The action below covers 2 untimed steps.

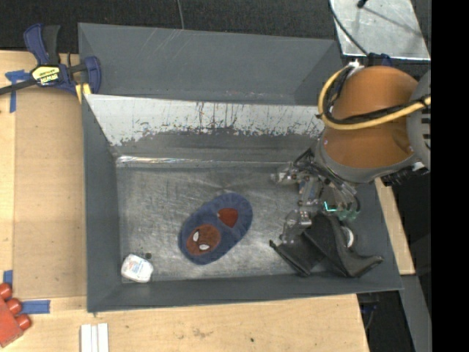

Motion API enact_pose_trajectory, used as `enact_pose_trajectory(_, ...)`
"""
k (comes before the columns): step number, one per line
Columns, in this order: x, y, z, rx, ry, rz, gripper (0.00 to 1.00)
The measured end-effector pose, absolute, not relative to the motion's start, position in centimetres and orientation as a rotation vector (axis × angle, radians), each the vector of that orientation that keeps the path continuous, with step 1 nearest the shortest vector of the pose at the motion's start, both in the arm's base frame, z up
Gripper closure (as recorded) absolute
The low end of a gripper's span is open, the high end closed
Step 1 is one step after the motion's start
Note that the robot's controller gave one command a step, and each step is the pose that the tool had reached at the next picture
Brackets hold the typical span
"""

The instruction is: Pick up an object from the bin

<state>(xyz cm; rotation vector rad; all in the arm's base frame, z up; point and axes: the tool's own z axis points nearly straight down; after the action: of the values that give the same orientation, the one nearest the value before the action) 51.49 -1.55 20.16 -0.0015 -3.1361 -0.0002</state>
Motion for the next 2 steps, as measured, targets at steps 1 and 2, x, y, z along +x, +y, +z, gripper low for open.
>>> enact_pose_trajectory(1, 53.77, 5.3, 7.42, 0.228, -3.158, 0.003, 0.0)
enact_pose_trajectory(2, 54.02, 5.27, 7.91, 0.226, -3.167, 0.002, 1.0)
